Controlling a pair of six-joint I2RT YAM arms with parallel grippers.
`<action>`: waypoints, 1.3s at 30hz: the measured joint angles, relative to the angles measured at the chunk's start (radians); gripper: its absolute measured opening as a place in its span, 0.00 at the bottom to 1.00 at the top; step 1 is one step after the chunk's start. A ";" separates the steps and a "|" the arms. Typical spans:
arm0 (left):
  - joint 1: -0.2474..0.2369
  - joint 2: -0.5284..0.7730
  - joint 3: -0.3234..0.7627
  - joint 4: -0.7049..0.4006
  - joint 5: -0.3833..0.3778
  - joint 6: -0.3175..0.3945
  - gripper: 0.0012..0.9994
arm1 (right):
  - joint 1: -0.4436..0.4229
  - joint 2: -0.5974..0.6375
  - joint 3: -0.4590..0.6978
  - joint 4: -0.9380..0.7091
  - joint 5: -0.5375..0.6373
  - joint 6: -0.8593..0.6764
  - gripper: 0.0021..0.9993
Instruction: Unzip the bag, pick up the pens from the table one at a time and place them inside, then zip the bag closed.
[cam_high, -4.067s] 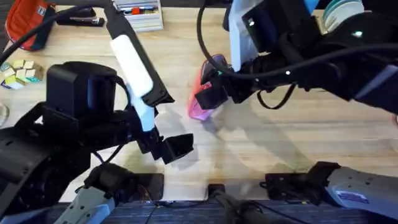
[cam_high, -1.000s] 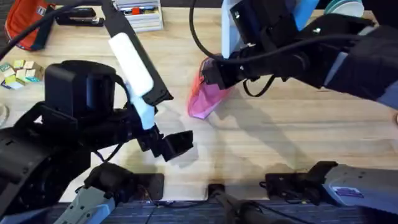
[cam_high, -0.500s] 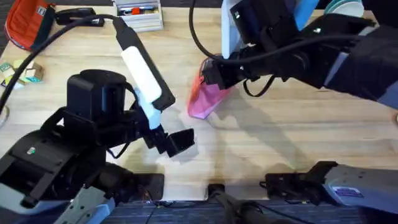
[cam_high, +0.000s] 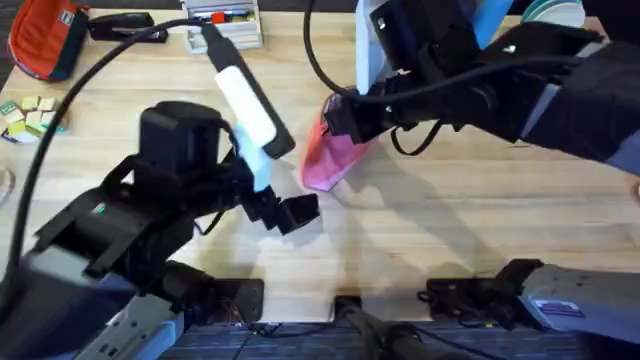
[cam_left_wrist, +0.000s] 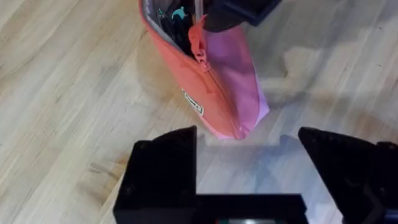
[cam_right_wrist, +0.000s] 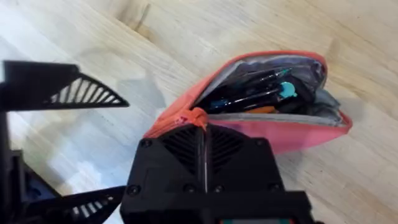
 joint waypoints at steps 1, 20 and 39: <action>0.000 0.024 0.000 0.019 0.000 0.000 0.99 | 0.000 0.000 0.000 0.000 0.000 0.000 0.03; 0.000 0.317 -0.002 0.280 0.128 -0.001 0.92 | 0.000 0.000 0.000 0.001 0.000 0.000 0.03; 0.006 0.257 -0.002 0.270 0.106 -0.006 0.04 | 0.000 0.000 0.000 0.000 0.000 -0.002 0.03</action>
